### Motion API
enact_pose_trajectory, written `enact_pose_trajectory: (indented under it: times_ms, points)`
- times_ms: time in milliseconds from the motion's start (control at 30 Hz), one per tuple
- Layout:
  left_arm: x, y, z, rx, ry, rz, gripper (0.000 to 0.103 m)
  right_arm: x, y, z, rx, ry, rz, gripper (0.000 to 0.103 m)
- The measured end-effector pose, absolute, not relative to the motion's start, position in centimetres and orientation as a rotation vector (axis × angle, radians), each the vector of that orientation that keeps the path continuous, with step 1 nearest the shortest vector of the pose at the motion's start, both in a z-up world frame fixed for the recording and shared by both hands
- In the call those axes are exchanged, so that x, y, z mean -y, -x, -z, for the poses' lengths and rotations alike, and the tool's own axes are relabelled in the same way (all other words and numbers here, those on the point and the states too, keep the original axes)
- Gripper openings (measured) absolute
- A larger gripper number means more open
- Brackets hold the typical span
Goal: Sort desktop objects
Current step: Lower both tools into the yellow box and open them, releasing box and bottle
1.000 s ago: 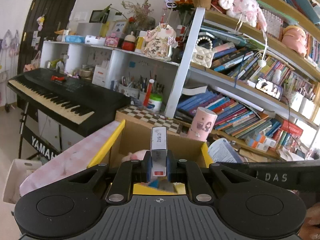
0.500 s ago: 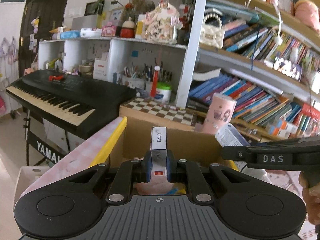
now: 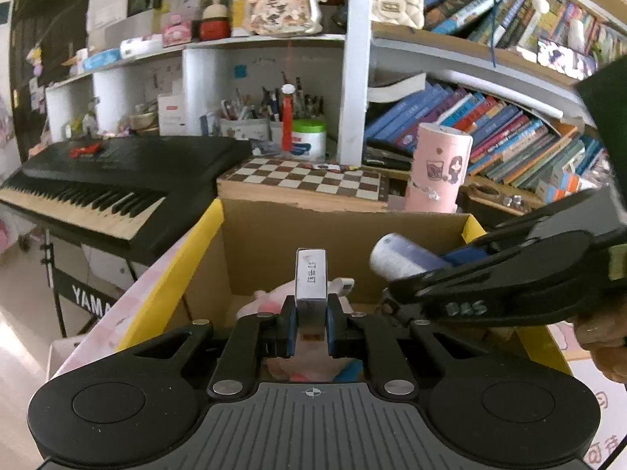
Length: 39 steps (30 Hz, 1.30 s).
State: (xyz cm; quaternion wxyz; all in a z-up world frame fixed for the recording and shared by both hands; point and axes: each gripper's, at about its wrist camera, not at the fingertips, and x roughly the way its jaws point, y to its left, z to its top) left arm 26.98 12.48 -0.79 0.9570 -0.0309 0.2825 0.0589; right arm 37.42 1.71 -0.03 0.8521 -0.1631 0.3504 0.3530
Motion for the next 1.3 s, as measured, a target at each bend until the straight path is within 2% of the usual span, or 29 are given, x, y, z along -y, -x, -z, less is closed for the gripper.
enact_pose_trajectory:
  times_ms: [300, 600, 700, 867, 1000, 1167, 1300]
  points:
    - [-11.5, -28.5, 2.0, -0.632, 0.027, -0.095, 0.013, -3.5, -38.4, 1.8, -0.797, 0.484, -0.776, 0.03]
    - [-11.5, -28.4, 1.9, -0.636, 0.029, -0.12, 0.016, -3.7, -38.9, 2.3, -0.834, 0.503, -0.788, 0.03]
    - [-11.5, -28.1, 1.8, -0.629, 0.029, -0.141, 0.025, -3.5, -38.8, 2.2, -0.824, 0.484, -0.788, 0.03]
    - [-11.9, -26.7, 0.7, -0.579, 0.063, -0.167, 0.049, -2.4, -38.2, 1.2, -0.773, 0.423, -0.782, 0.034]
    - [-11.8, -25.3, -0.5, -0.528, 0.084, -0.171, 0.054, -0.9, -37.3, -0.4, -0.72, 0.353, -0.751, 0.034]
    - [-11.2, -23.3, -2.0, -0.463, 0.1, -0.156, 0.071, 1.6, -35.1, -2.6, -0.641, 0.247, -0.678, 0.036]
    - [-10.6, -21.4, -2.9, -0.426, 0.088, -0.132, 0.08, 3.5, -32.8, -3.9, -0.583, 0.185, -0.602, 0.037]
